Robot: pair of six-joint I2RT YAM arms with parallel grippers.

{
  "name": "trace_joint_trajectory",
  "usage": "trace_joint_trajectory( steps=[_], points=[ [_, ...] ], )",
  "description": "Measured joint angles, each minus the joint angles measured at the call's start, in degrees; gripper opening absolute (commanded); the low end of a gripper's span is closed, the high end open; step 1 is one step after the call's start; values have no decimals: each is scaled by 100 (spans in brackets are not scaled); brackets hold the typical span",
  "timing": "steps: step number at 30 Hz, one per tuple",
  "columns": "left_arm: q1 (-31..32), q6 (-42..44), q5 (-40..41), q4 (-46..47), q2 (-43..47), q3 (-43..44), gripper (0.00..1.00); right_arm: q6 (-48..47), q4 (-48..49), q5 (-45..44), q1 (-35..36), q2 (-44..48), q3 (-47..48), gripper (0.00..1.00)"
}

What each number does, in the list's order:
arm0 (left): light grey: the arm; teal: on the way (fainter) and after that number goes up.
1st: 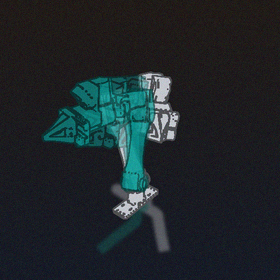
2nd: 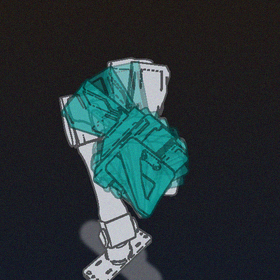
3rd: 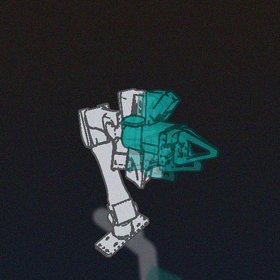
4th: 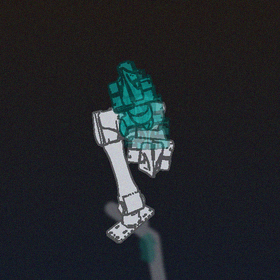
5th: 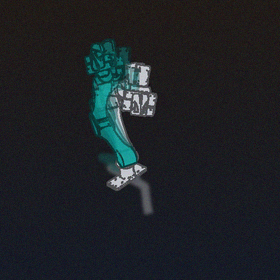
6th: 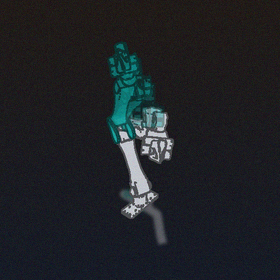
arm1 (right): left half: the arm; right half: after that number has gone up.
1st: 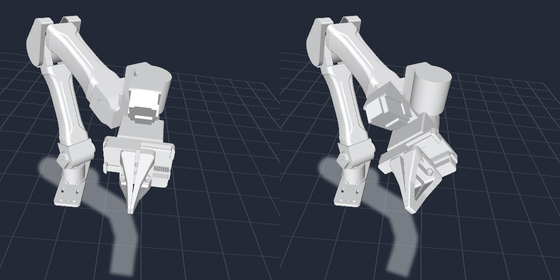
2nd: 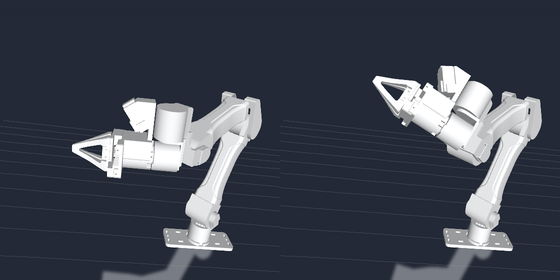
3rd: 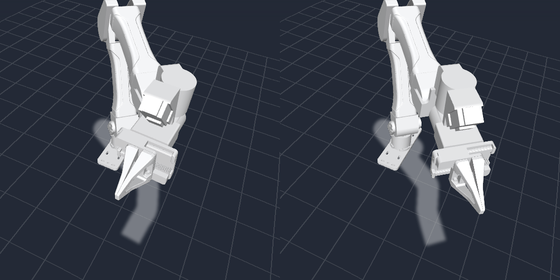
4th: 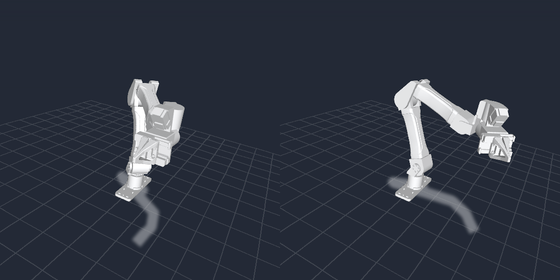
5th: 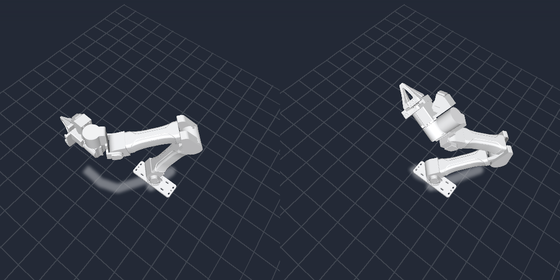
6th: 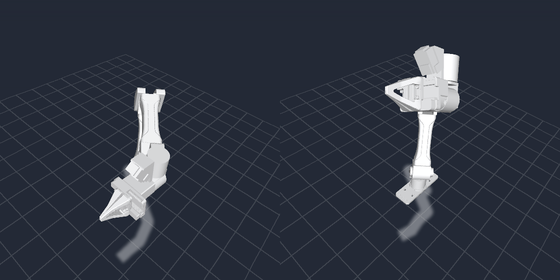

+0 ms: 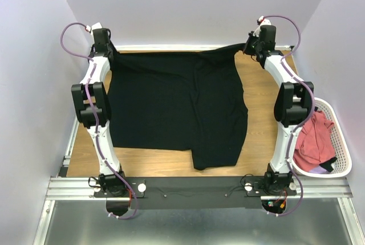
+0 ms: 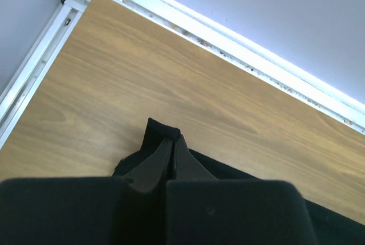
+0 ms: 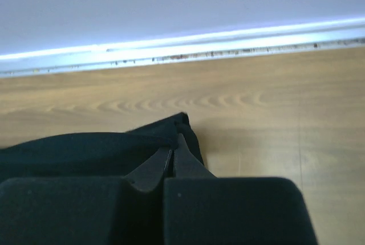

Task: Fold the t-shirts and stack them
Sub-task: Flatten the tshirt out

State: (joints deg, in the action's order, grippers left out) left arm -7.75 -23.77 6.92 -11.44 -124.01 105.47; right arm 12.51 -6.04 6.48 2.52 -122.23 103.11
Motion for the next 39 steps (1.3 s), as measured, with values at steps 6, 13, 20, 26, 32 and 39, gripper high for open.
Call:
trace_joint_trajectory(
  steps=[6, 13, 20, 26, 32, 39],
  points=[
    [2, 13, 0, -98, -734, 883, 0, 166, 33, 4, -4, -885, 942, 2],
    [0, 35, -9, -144, -1366, 1545, 29, 376, 0, 92, -9, -1904, 2081, 33],
    [-76, 33, -61, -109, -1464, 1543, 86, 450, 24, 223, -74, -2149, 2396, 67],
    [-151, -76, -72, -42, -476, 243, 87, 444, 11, 411, -105, -1049, 846, 55],
    [-155, -398, -42, -59, 1453, -1569, 62, 638, 98, 1016, -103, 387, -887, 41],
    [-155, -623, -20, 131, 2634, -3864, 40, 837, 127, 1473, -101, 684, -2039, 35]
  ],
)
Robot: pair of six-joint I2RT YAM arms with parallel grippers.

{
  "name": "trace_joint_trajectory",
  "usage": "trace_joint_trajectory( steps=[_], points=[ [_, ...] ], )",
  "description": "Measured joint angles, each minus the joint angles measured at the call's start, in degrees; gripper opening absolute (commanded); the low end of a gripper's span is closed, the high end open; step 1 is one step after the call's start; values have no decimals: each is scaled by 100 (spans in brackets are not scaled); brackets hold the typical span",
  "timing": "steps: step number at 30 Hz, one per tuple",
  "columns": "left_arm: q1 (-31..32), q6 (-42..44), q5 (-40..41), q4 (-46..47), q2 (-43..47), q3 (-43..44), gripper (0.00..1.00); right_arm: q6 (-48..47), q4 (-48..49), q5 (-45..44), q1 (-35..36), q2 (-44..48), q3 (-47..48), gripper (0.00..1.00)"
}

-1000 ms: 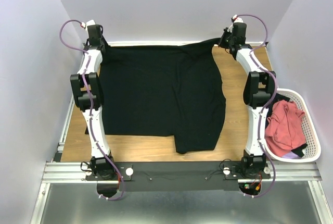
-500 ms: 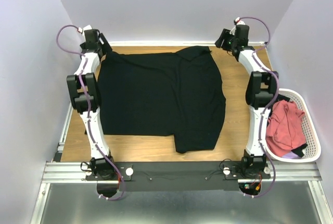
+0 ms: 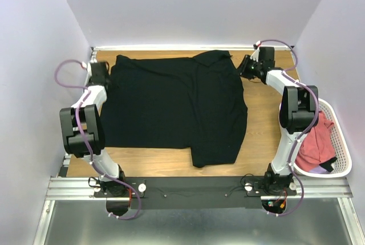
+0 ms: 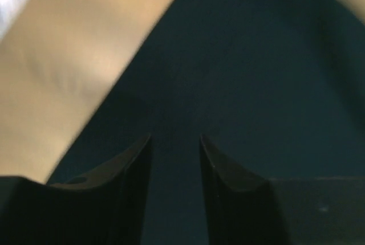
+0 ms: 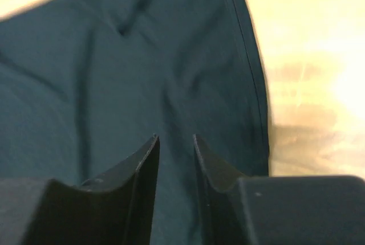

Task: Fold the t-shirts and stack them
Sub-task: Flatten the tshirt out

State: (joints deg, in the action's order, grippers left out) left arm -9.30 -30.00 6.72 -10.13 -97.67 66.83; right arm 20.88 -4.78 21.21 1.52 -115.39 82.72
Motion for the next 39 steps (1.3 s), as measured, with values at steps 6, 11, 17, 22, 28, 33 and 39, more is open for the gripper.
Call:
trace_joint_trajectory(
  steps=[6, 11, 17, 22, 28, 33, 39],
  points=[
    [-2, -168, 39, -162, 17, -1270, 32, 9, -44, -2, -17, -236, -245, 34],
    [-39, -289, 116, -105, 275, -1582, 31, 20, -46, -11, -127, -442, -391, 34],
    [-225, -544, 173, -37, 791, -2153, 31, 258, 90, 7, -511, -461, -555, 34],
    [-269, -785, 181, -92, 1307, -2645, 35, 376, 129, -48, -678, -461, -564, 35],
    [-269, -885, 120, -219, 1707, -2881, 69, 376, 83, -48, -684, -350, -605, 40],
    [-269, -721, 142, -424, 2326, -2846, 79, 343, -210, -238, -503, 466, -1056, 46],
    [74, -328, 184, -570, 3373, -2623, 86, 149, -734, -758, 382, 2035, -1775, 59]
  ],
)
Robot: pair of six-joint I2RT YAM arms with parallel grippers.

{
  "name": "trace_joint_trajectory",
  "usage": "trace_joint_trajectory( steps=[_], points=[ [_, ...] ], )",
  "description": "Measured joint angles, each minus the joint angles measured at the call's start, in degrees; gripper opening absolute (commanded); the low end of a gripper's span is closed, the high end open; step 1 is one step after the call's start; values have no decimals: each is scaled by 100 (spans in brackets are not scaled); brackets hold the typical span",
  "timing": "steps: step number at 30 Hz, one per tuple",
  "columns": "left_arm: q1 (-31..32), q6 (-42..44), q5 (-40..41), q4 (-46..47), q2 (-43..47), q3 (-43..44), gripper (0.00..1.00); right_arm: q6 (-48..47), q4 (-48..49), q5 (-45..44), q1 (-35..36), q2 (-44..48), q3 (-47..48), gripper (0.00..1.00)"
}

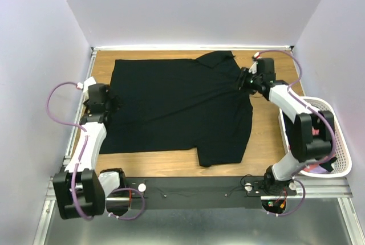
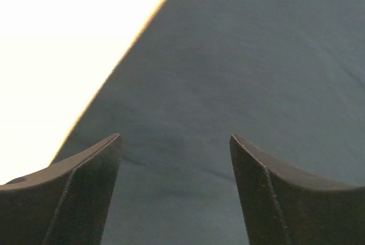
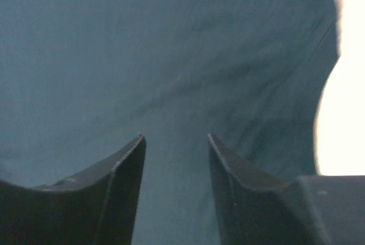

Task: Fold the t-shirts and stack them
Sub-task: Flatten the tshirt out

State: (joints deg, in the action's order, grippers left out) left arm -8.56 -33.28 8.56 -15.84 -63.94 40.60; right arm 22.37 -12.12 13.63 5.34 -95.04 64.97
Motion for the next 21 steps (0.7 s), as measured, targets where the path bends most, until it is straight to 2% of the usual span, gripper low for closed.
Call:
trace_joint_trajectory(
  steps=[1, 6, 11, 16, 21],
  points=[
    [304, 48, 0, -44, 136, 59, 89, -44, -98, -59, 142, 162, -131, 63],
    [2142, -17, -59, -398, 348, 247, 89, -151, -903, -417, 632, 789, -973, 73],
    [4013, -509, -299, -852, 201, 345, 89, -140, -1622, -636, 903, 1403, -1589, 74],
    [5801, -935, -367, -1154, -800, 979, 89, -101, -1917, -697, 1040, 1886, -1917, 74],
    [6889, -911, -332, -1473, -2448, 2356, 84, -76, -2103, -765, 1047, 2026, -2079, 74]
  ],
)
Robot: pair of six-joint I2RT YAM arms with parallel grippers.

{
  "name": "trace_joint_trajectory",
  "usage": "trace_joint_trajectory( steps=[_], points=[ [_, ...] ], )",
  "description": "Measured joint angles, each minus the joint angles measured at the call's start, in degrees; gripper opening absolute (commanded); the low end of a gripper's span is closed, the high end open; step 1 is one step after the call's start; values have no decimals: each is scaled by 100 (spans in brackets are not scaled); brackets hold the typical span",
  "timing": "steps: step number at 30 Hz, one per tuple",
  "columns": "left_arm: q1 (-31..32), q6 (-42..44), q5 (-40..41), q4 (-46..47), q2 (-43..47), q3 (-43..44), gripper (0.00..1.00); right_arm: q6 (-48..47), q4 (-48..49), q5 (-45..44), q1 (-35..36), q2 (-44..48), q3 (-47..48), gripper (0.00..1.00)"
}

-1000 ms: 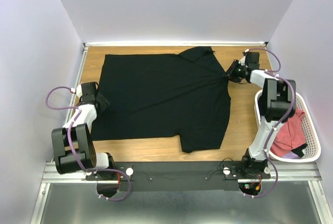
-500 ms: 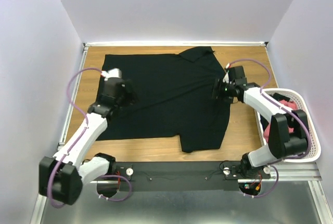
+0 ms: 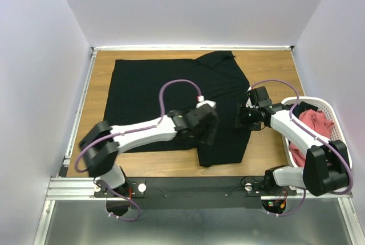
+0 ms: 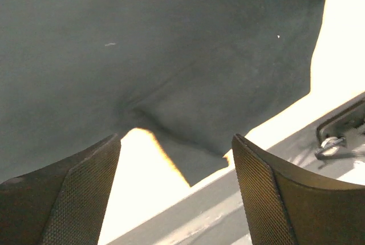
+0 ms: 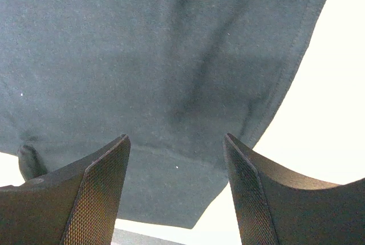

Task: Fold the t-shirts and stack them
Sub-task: Flatten the tshirt out

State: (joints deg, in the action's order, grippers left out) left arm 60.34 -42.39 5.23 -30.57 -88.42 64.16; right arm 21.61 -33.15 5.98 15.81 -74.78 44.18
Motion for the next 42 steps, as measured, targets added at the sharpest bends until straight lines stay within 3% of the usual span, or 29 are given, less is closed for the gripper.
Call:
trace_joint_trajectory(
  steps=[4, 8, 15, 27, 35, 42],
  points=[
    [435, -4, 79, -286, -903, 632, 80, 7, -42, -55, 0, 162, -9, 74],
    [608, -17, 76, -522, -1239, 730, 72, 4, -44, -59, 0, 199, -9, 74],
    [605, -57, 76, -809, -1390, 739, 66, 4, -48, -55, 0, 208, -24, 74],
    [590, -164, 144, -896, -1381, 468, 38, 240, -87, 79, 0, 332, -501, 71],
    [442, -177, 160, -839, -1237, 166, 34, 378, -98, 66, 0, 131, -520, 59],
    [256, -170, 160, -737, -863, -238, 34, 437, -96, -129, 0, -201, -525, 58]
  ],
)
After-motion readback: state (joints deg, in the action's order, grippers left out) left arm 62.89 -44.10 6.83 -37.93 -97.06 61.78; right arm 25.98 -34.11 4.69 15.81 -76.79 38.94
